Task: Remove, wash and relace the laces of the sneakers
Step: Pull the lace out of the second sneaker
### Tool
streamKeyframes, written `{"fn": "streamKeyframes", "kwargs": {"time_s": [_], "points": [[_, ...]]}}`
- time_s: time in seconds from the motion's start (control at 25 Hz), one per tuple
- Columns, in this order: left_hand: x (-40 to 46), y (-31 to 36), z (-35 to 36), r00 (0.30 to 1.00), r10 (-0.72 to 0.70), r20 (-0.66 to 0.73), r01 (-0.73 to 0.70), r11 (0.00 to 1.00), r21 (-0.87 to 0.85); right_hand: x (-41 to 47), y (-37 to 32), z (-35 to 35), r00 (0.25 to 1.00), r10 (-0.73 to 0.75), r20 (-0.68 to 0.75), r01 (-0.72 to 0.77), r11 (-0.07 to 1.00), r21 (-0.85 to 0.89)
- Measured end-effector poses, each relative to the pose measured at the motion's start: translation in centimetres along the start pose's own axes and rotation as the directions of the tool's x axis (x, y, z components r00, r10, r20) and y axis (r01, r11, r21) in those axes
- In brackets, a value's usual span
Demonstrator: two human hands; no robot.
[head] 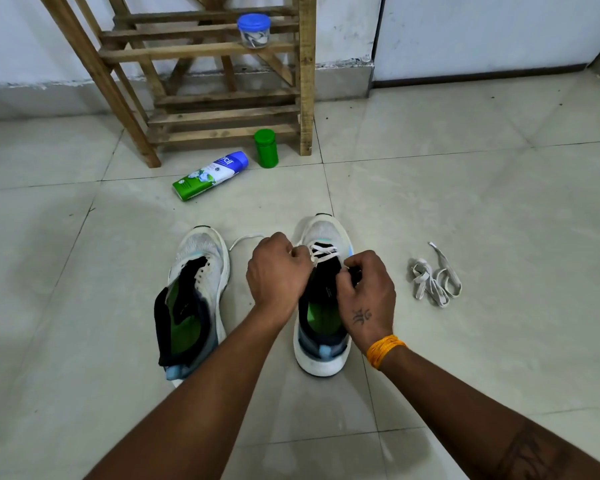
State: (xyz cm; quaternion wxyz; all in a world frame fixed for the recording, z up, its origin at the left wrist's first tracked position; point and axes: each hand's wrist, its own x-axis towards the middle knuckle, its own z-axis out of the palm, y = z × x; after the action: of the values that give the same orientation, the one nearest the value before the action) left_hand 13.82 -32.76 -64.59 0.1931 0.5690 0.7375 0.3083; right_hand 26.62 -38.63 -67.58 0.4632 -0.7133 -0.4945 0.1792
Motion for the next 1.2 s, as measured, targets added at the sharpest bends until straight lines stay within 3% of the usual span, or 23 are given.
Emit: {"fn": "streamKeyframes", "kwargs": {"time_s": [0.12,0.28,0.36,0.44,0.56,0.68,0.8,0.88,0.96,1.04,1.12,1.2], "points": [[-0.5,-0.2,-0.8,0.996,-0.079,-0.039,0.074,0.990,-0.124,0.0,-0.5,-0.3,0.999,0.015,0.033,-0.016,0.999,0.037],[-3.7,-0.6,-0.8,0.980,0.196,0.027,-0.197,0.979,0.044,1.8,-1.6,-0.7,0.994,0.021,0.105,-0.020,1.000,-0.003],[-4.1,-1.5,-0.3,0.968,0.243,0.063,-0.247,0.967,0.067,3.6,-2.0,-0.7,0.963,0.004,0.269,0.016,0.997,-0.071],[-4.1,-1.8,0.1,0.980,0.200,0.019,-0.201,0.980,0.008,5.1,-2.3,-0.4,0.889,-0.019,0.457,0.103,0.982,-0.159],[-4.7,-1.3,0.4,0.976,0.217,-0.023,-0.217,0.976,-0.002,6.0,-2.7,0.4,0.827,-0.090,0.555,0.269,0.930,-0.250],[-4.9,-1.5,0.7,0.981,0.184,-0.058,-0.186,0.982,-0.022,5.7,-2.2,1.3,0.842,-0.236,0.485,0.423,0.848,-0.321],[-4.7,-1.6,0.8,0.988,0.134,-0.081,-0.136,0.990,-0.031,6.7,-0.6,0.7,0.976,-0.132,0.173,0.200,0.857,-0.474],[-4.8,-1.5,0.8,0.987,0.141,-0.078,-0.142,0.990,-0.014,7.4,-0.1,-0.3,0.982,-0.088,0.167,0.162,0.850,-0.502],[-4.8,-1.6,0.8,0.986,0.155,-0.062,-0.157,0.988,-0.016,7.0,-1.1,-0.7,0.935,-0.199,0.294,0.325,0.812,-0.484],[-4.7,-1.7,1.0,0.985,0.165,-0.056,-0.167,0.985,-0.033,6.1,-2.7,-0.1,0.789,-0.353,0.502,0.590,0.662,-0.462],[-4.6,-1.7,1.1,0.986,0.158,-0.048,-0.159,0.987,-0.036,5.4,-3.8,1.0,0.679,-0.358,0.640,0.706,0.559,-0.436],[-4.8,-1.8,1.0,0.985,0.163,-0.059,-0.166,0.985,-0.050,5.6,-3.7,1.4,0.702,-0.324,0.634,0.685,0.550,-0.478]]}}
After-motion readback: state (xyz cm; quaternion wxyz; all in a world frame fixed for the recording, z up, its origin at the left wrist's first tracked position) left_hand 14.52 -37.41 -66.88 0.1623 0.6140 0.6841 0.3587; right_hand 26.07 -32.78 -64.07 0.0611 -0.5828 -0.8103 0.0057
